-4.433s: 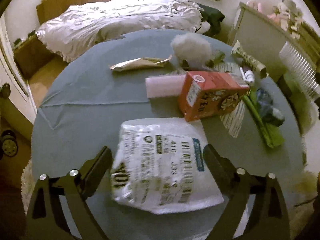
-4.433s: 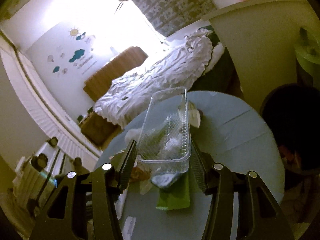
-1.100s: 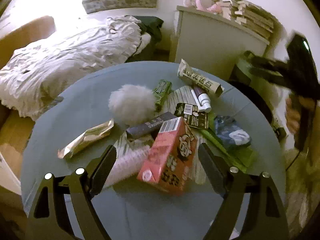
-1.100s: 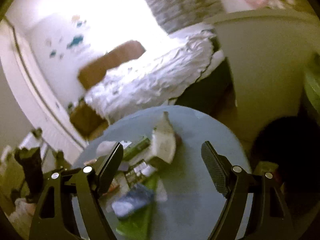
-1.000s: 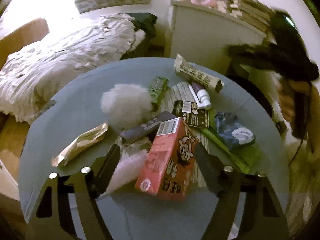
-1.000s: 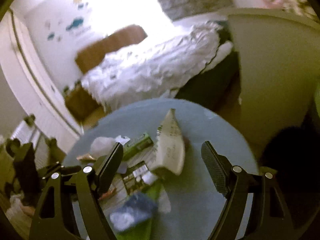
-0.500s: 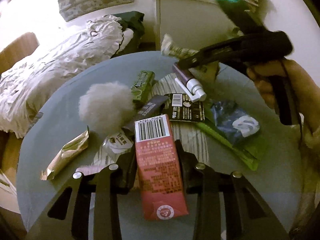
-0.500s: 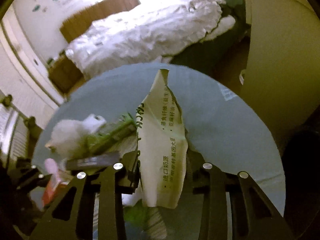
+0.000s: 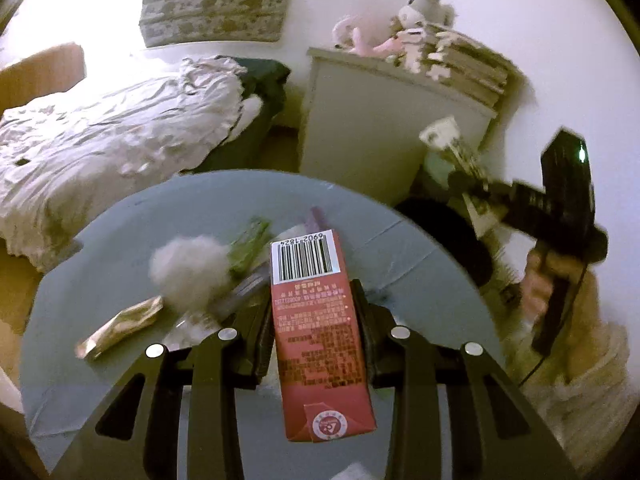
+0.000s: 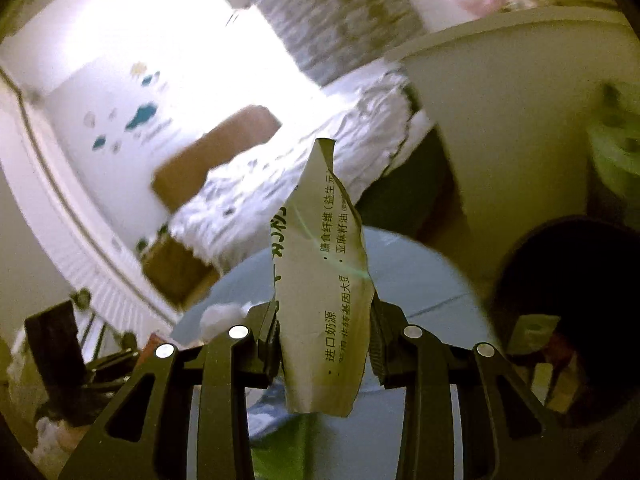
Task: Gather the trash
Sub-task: 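Grasp the red milk carton with the left tool while the right grasps the white paper wrapper, then carry the red carton and white wrapper over the black bin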
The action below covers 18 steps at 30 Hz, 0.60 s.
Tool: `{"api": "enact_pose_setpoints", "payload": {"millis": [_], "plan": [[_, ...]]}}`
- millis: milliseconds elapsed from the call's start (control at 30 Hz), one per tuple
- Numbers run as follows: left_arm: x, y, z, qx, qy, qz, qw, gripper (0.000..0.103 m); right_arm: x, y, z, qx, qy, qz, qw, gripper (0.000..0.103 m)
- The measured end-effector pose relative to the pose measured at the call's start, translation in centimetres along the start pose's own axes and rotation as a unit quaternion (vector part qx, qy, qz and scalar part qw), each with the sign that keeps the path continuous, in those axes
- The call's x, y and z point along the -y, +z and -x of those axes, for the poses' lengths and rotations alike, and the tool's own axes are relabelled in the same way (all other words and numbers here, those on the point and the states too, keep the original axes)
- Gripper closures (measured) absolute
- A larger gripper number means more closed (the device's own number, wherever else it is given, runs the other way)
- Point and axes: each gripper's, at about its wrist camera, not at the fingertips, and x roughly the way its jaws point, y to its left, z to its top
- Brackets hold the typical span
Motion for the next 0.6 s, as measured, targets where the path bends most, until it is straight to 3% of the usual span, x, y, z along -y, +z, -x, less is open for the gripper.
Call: {"api": "enact_pose_setpoints", "payload": {"millis": [267, 500, 600], "plan": [[7.4, 4.1, -3.9, 0.014, -0.066, -0.044, 0.9968, 0.068, 6.9, -0.2, 7.1, 0.073, -0.048, -0.066, 0.994, 0.068], [12.6, 6.8, -9.0, -0.001, -0.111, -0.066, 0.9916, 0.068, 11.6, -0.4, 9.5, 0.104, -0.079, -0.105, 0.986, 0.068], [14.4, 7.3, -10.6, -0.008, -0.118, -0.080, 0.9897, 0.074, 13.4, -0.7, 10.0, 0.110, -0.091, -0.117, 0.983, 0.068]]}}
